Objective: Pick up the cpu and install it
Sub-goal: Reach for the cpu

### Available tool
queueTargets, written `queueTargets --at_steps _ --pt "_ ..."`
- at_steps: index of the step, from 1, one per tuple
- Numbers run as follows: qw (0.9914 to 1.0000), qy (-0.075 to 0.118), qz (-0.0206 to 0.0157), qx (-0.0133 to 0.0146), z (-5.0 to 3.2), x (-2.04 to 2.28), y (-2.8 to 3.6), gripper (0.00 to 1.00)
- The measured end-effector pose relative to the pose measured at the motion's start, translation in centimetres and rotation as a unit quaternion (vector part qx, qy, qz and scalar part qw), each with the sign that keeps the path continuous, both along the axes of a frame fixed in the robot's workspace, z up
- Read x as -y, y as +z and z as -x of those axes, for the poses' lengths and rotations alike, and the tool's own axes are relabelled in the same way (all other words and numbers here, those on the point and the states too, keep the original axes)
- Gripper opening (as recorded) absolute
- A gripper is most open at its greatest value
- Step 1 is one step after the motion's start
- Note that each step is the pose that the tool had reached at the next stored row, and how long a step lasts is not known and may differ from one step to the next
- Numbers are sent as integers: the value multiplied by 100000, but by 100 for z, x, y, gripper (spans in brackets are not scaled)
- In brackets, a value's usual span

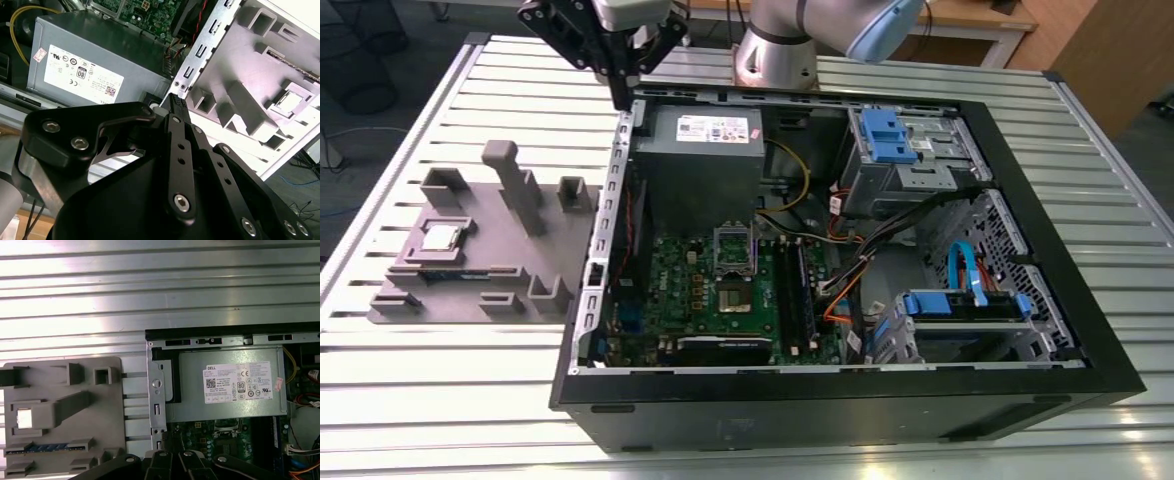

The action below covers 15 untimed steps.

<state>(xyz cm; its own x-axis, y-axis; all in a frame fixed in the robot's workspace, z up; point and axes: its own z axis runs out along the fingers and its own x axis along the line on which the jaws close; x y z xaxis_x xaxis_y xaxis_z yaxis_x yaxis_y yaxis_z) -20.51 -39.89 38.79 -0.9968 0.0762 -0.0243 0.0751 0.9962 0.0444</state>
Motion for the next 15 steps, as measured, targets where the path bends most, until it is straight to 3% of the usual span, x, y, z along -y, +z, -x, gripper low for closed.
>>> queueTargets --at_steps 15 --pt "100000 0 3 -5 36 0 0 10"
